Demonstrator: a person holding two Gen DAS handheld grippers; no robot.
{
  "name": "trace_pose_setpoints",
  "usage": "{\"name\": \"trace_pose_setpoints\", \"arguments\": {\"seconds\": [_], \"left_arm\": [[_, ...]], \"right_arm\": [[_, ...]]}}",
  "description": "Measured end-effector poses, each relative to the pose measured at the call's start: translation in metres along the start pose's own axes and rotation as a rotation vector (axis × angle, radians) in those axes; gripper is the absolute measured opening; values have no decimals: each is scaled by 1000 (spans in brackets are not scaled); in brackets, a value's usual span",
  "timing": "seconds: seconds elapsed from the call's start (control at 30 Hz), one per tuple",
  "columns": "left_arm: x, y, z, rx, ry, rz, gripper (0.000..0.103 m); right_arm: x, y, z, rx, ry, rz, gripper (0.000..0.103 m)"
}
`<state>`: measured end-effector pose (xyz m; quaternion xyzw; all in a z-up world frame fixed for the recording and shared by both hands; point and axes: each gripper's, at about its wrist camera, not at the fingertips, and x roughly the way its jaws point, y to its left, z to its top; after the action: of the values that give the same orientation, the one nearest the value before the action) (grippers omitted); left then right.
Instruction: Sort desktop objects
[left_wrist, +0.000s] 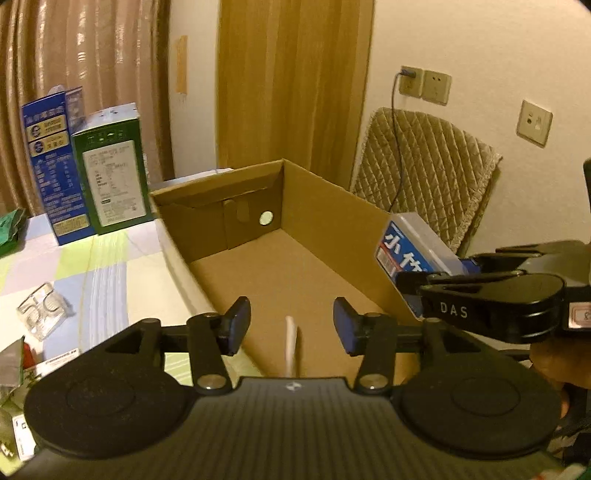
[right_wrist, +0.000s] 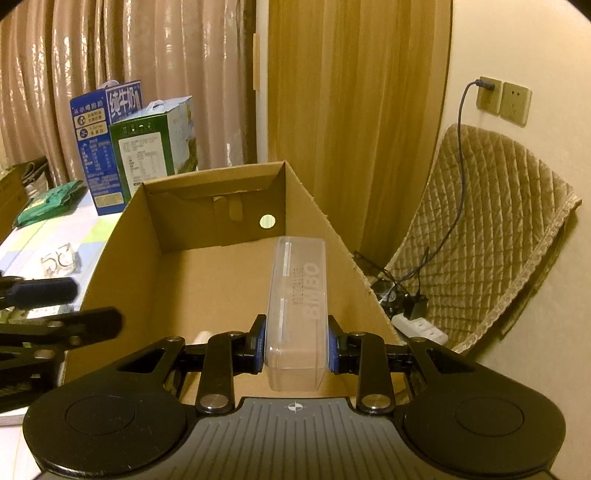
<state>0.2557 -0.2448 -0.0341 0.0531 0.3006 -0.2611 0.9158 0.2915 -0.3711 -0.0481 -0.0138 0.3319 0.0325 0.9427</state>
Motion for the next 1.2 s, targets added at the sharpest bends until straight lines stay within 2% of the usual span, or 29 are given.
{"name": "trace_pose_setpoints", "arguments": {"seconds": [0.3, 0.4, 0.47, 0.53, 0.8, 1.03, 1.2], "left_arm": [[-43, 35, -18, -46, -20, 91, 57], [-56, 47, -25, -60, -24, 132, 68], [-66, 54, -31, -63, -34, 154, 75], [-75, 61, -39, -61, -35, 185, 80], [-110, 87, -68, -102, -4, 239, 81], [-149, 106, -97, -89, 8, 306, 84], [-178, 124, -117, -96, 22, 358, 89]], "right_arm": [[5, 10, 8, 24, -25, 61, 29], [0, 11, 13, 40, -55, 67, 36], [-7, 7, 14, 71, -77, 67, 49], [-15, 3, 13, 101, -87, 70, 50], [-62, 5, 7, 157, -122, 85, 55], [-106, 47, 4, 126, -175, 169, 66], [-124, 90, -5, 54, -171, 246, 73]]}}
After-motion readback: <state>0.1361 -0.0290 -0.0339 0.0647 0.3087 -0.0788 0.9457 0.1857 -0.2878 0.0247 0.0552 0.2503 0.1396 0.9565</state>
